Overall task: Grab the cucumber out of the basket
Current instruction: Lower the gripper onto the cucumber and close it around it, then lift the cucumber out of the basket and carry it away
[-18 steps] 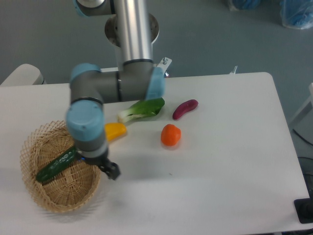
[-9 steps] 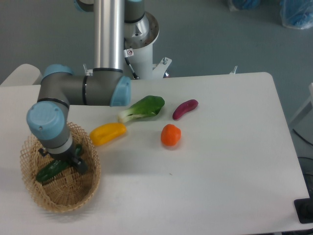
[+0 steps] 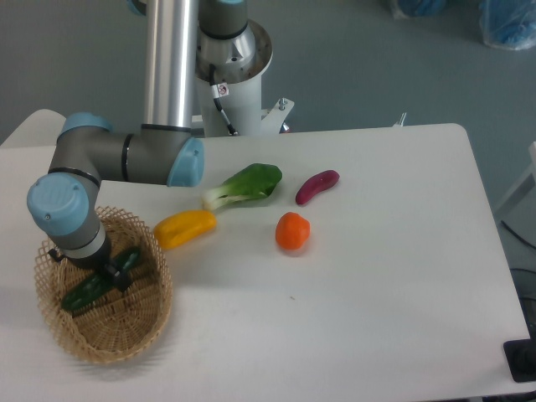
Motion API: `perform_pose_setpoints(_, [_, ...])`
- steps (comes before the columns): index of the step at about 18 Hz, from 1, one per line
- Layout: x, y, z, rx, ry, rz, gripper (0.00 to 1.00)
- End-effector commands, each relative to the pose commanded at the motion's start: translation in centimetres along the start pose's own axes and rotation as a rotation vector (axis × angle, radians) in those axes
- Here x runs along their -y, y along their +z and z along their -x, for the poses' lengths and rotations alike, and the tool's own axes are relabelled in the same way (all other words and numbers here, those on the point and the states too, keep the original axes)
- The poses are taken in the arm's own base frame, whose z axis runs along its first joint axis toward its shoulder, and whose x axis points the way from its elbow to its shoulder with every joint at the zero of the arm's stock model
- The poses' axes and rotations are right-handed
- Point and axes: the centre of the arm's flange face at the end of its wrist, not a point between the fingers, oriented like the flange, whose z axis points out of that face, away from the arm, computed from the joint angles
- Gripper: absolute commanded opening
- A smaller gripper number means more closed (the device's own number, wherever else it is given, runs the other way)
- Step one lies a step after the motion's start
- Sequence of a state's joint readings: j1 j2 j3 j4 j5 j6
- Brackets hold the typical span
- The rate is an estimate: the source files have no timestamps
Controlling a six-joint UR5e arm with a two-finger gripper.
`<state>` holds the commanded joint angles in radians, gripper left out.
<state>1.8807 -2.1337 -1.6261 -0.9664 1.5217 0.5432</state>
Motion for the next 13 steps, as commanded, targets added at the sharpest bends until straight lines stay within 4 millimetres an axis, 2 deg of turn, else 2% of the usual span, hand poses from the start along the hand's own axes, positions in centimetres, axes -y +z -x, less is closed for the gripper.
perform_pose_setpoints(1, [0.1,-0.1,0.1,0.003,-0.020,-0.005,0.97])
perform_pose_setpoints(2, [0.2,-0.1,0.1,0.004,-0.029,-0.007,0.78])
perform_pose_setpoints(4, [0.2,-0.2,0.1,0.006,-0.029,-0.007,0.33])
perform_pose_setpoints(5, [0.2,-0.3,0.1,0.005,-0.029,-0.009,0.19])
perform_pose_setpoints(6, [0.2,-0.5,0.1,0.008,-0.027,-0.011,0.08])
perform_pose_setpoints(7, [0.2,-0.8,0.1,0.011,-0.027,-0.015,0.04])
perform_pose_setpoints(13, [0.8,-3.0,0.5,0.031,-0.016,-0.044,0.04])
